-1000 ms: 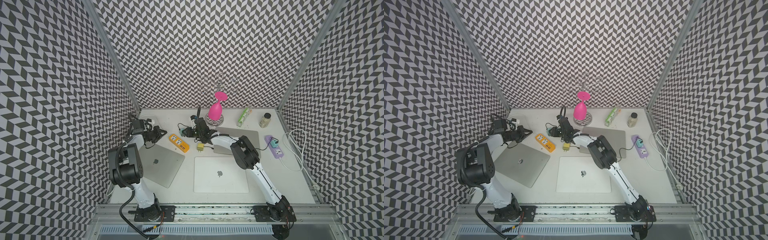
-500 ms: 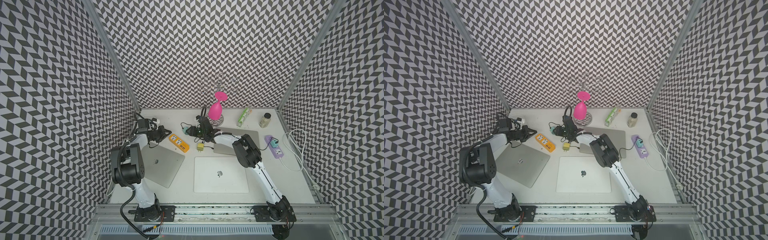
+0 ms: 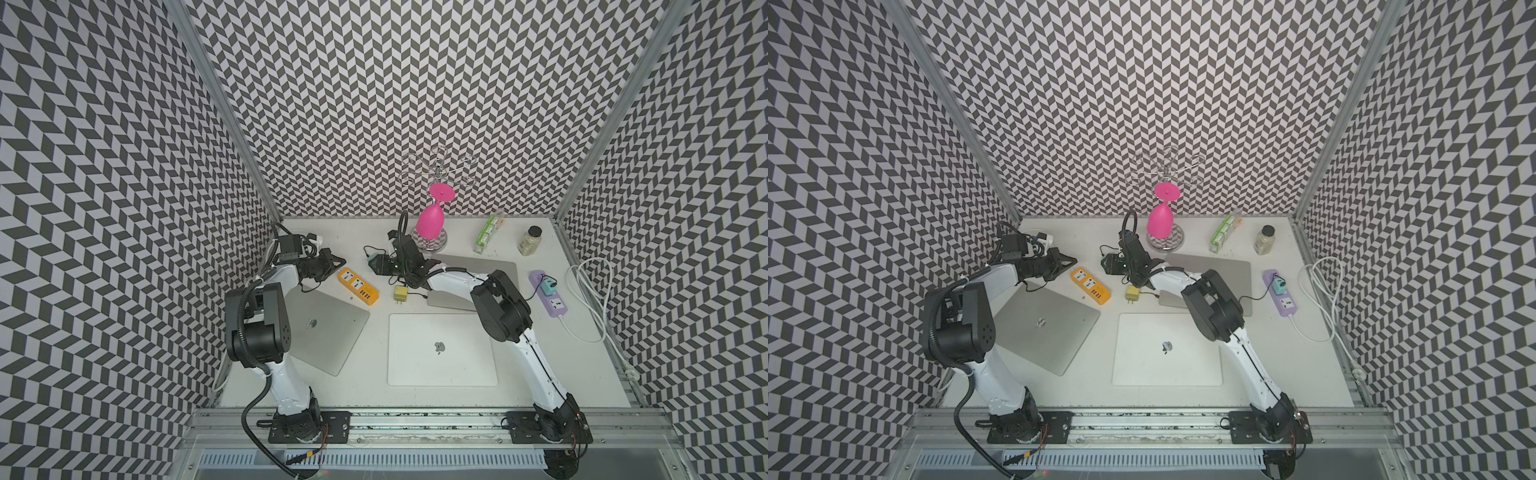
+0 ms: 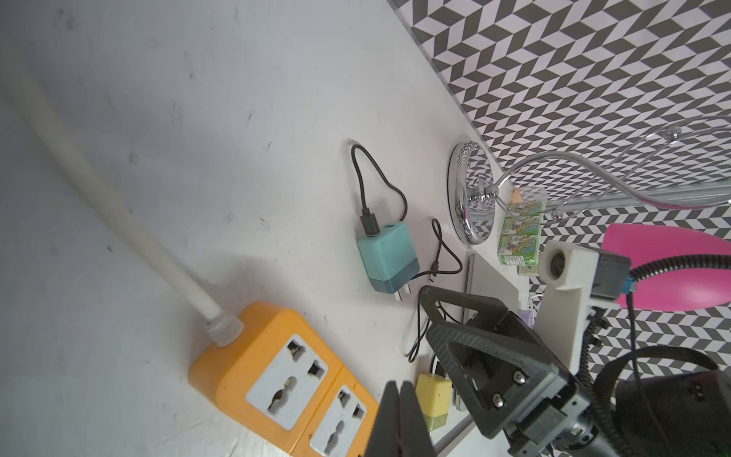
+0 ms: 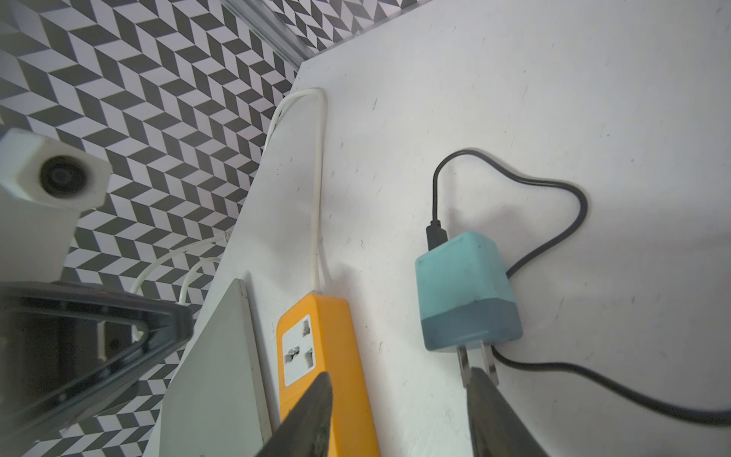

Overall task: Unplug the laptop charger
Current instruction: Adjust the plug at the center of the board.

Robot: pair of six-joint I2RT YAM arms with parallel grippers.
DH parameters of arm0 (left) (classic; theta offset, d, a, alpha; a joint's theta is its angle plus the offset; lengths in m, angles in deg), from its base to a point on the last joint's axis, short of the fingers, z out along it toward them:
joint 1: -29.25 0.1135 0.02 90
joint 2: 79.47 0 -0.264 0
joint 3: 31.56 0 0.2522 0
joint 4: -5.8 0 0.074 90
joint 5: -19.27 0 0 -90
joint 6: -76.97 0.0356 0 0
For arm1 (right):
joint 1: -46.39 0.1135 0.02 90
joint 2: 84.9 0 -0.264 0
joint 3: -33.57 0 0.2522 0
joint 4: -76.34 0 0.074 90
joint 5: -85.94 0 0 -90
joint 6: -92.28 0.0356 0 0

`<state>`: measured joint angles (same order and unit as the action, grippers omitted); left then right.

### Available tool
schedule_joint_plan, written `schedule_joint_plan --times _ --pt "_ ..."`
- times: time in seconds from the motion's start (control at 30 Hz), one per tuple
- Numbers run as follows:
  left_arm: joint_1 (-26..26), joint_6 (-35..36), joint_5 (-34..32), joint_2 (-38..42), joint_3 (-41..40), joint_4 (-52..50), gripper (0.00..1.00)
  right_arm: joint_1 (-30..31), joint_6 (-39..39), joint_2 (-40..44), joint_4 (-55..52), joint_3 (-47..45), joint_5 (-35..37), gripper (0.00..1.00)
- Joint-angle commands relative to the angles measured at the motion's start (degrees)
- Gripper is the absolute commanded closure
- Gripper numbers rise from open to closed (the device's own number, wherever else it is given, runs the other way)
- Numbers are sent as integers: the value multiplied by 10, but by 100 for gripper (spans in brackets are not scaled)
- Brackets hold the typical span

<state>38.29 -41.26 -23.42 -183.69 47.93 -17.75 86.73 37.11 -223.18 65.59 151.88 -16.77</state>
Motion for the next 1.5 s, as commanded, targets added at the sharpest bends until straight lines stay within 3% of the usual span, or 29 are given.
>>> schedule_joint_plan --times 0.0,0.23,0.63,0.97,1.13,1.47 --pt "-8 -6 7 -10 15 13 100 -2 -13 26 31 -5 0 44" --pt "-8 0 3 -2 14 4 100 -5 -30 -36 18 70 14 31" --pt "-3 9 1 1 7 -2 100 -7 -32 -115 -25 167 13 23" --pt "2 6 -3 7 1 2 100 -8 -23 -45 54 60 -72 24" --pt "2 9 -3 10 -3 0 100 -13 24 -41 89 35 -126 25" --pt "2 8 -1 10 -4 2 100 -11 -23 28 61 -6 -35 24"
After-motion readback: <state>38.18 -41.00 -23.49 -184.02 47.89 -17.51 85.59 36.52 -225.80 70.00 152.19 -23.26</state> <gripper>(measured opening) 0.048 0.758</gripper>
